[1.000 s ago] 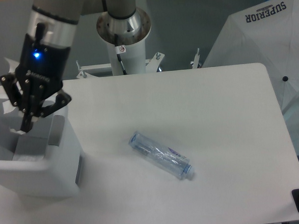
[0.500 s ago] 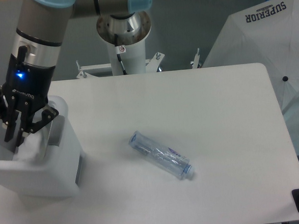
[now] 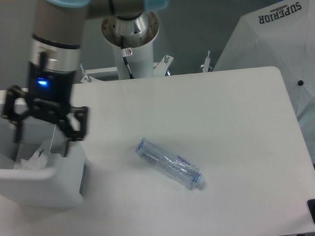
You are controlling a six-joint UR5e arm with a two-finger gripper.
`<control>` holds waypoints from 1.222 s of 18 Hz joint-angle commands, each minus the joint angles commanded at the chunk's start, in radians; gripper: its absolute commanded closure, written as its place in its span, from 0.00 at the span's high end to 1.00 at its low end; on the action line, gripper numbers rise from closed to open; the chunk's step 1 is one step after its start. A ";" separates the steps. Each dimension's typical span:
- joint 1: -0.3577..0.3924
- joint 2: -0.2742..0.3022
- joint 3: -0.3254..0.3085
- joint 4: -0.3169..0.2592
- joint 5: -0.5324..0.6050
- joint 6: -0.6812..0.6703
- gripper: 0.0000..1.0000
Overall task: Place the trash in the trash can
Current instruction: 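Move the gripper to the blue cap end of the clear bottle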
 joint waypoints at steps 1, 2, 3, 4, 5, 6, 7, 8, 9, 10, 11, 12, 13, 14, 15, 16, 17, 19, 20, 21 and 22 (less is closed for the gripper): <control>0.032 0.000 -0.008 -0.002 0.000 -0.002 1.00; 0.057 -0.002 -0.017 -0.002 0.000 -0.002 1.00; 0.081 -0.005 -0.029 -0.006 0.000 -0.002 1.00; 0.106 -0.006 -0.038 -0.014 0.000 -0.002 1.00; 0.127 -0.009 -0.048 -0.024 0.000 -0.002 1.00; 0.147 -0.011 -0.058 -0.034 0.002 -0.002 1.00; 0.166 -0.018 -0.069 -0.037 0.002 -0.002 1.00; 0.187 -0.034 -0.078 -0.037 0.002 -0.002 1.00; 0.209 -0.046 -0.086 -0.038 0.002 -0.002 1.00; 0.224 -0.058 -0.088 -0.038 0.003 -0.002 1.00; 0.238 -0.070 -0.088 -0.046 0.009 -0.002 1.00; 0.247 -0.084 -0.084 -0.057 0.018 -0.003 1.00; 0.249 -0.103 -0.083 -0.063 0.034 -0.006 1.00; 0.250 -0.121 -0.083 -0.063 0.052 -0.011 1.00; 0.253 -0.142 -0.080 -0.063 0.073 -0.024 1.00; 0.253 -0.167 -0.075 -0.063 0.093 -0.044 1.00; 0.253 -0.192 -0.072 -0.063 0.115 -0.061 1.00; 0.253 -0.231 -0.071 -0.061 0.165 -0.104 1.00; 0.253 -0.247 -0.071 -0.061 0.191 -0.127 1.00; 0.253 -0.261 -0.071 -0.061 0.211 -0.146 1.00; 0.253 -0.273 -0.071 -0.061 0.224 -0.159 1.00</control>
